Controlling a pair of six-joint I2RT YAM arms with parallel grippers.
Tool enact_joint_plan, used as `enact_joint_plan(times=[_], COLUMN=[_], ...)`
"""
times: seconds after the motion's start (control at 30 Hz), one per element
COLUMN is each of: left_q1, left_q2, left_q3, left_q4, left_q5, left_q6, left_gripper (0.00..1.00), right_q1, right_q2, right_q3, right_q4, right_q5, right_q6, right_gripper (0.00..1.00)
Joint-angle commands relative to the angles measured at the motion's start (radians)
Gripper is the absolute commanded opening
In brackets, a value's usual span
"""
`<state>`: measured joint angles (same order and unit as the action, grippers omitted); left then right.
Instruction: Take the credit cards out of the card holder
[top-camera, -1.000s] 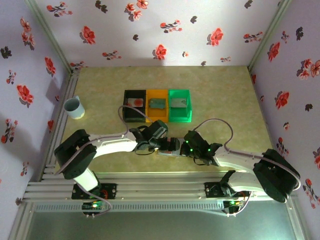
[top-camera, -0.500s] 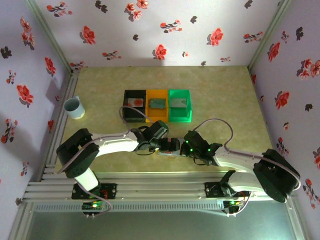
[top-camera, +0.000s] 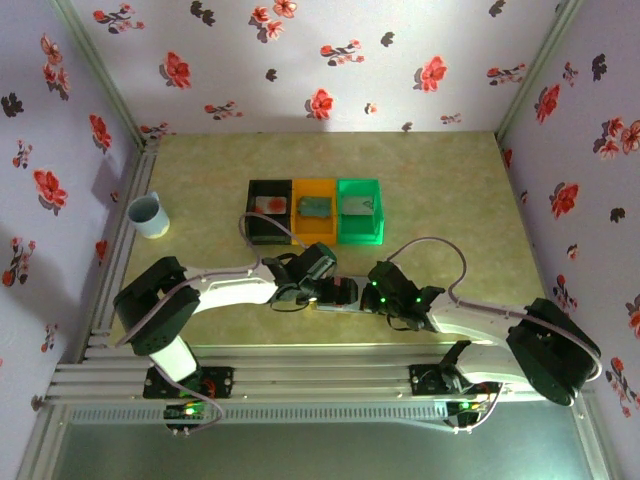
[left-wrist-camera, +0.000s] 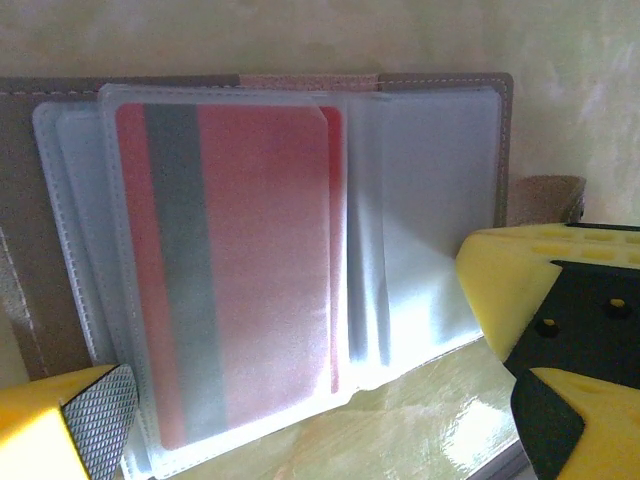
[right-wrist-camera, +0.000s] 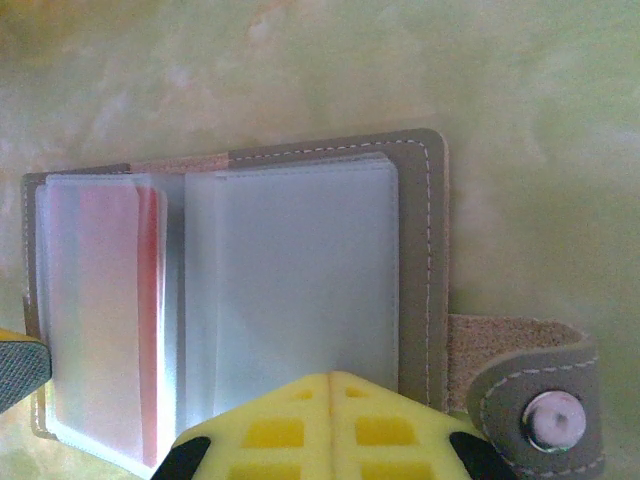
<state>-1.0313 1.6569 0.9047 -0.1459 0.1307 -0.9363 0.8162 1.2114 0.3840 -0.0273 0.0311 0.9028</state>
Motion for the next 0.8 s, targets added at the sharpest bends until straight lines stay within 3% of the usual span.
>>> enact_joint_plan(times=[0.0,0.77], left_q1=[-0.010,-0.022], left_q2=[0.013,0.012], left_q3=[0.000,0.035], left_q4=[-0.027,-0.015], left_q5=[-0.028,-0.025], left_q6=[0.015,0.004], left_gripper=[1.00,1.00], right_q1=[-0.004,-0.003], right_q2=[-0.007,-0.003], right_q3=[-0.019,-0.022], right_q4=[-0.057,-0.051], right_q5=[0.033,0.033], right_q6=[0.016,0.016], right_gripper=[0.00,0.00])
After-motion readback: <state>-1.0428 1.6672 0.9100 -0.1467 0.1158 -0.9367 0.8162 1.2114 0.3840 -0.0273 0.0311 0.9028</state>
